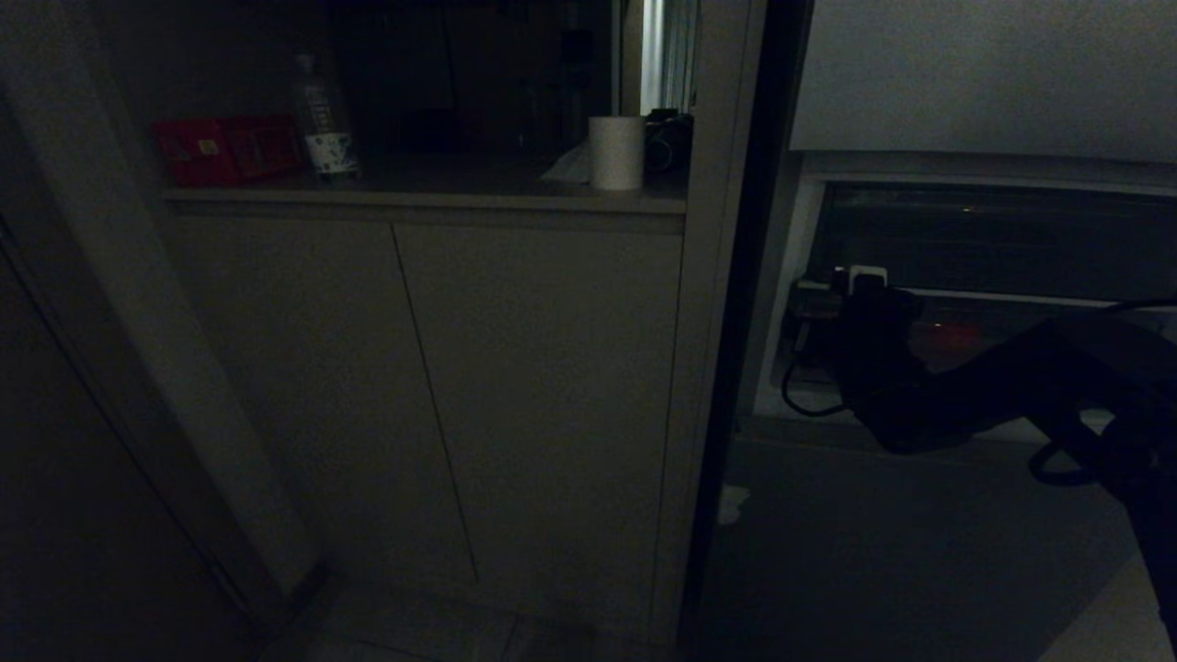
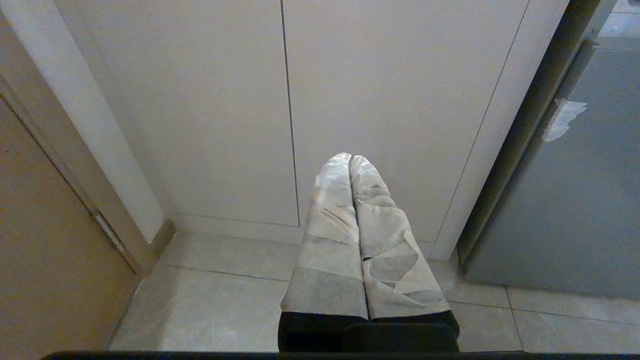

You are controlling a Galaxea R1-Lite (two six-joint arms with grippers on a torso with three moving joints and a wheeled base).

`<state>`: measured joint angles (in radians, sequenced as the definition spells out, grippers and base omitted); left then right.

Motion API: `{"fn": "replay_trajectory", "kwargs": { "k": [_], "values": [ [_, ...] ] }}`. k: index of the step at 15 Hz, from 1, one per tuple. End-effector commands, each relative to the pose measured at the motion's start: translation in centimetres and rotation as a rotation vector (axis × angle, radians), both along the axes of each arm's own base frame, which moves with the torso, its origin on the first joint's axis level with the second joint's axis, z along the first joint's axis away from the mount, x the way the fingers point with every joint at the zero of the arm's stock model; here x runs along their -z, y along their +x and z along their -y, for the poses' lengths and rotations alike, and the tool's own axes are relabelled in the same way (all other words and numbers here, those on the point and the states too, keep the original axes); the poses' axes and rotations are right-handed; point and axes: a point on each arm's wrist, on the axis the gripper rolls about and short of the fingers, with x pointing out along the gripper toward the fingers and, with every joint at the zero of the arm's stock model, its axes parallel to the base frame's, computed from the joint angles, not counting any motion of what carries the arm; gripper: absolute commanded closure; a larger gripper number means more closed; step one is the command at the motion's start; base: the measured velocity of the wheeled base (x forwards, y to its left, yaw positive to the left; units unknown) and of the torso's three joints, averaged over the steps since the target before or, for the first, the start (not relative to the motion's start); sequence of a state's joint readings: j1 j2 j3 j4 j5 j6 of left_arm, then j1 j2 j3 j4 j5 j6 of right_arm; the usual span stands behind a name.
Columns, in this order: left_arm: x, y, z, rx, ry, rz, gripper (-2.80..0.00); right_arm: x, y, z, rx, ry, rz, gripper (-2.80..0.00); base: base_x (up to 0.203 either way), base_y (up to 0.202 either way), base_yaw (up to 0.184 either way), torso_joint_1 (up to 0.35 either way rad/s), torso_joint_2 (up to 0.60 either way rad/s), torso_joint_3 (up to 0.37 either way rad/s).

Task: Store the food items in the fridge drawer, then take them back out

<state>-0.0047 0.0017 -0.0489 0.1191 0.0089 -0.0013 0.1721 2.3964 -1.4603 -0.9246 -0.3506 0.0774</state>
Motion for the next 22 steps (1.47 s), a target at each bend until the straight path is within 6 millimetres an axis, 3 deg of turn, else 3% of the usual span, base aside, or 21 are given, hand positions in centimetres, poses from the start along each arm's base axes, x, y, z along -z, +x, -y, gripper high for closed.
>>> {"fn": "replay_trajectory", "kwargs": {
  "k": [1, 5, 6, 22],
  "values": [
    [0.0, 0.0, 0.0, 0.0, 0.0, -0.001, 0.0, 0.7, 0.66, -0.18, -0.001, 0.001, 0.002, -2.8, 0.0, 0.0, 0.0, 0.0, 0.0, 0.0],
    [0.0, 0.01, 0.0, 0.0, 0.0, -0.002, 0.0, 1.27, 1.07, -0.32, -0.002, 0.001, 0.002, -2.8, 0.0, 0.0, 0.0, 0.0, 0.0, 0.0],
    [0.0, 0.01, 0.0, 0.0, 0.0, -0.002, 0.0, 1.29, 1.05, -0.4, -0.004, 0.001, 0.001, 0.0, 0.0, 0.0, 0.0, 0.0, 0.0, 0.0],
    [0.0, 0.01, 0.0, 0.0, 0.0, -0.002, 0.0, 0.83, 0.4, -0.7, 0.004, -0.001, 0.014, 0.0, 0.0, 0.0, 0.0, 0.0, 0.0, 0.0]
  ]
}}
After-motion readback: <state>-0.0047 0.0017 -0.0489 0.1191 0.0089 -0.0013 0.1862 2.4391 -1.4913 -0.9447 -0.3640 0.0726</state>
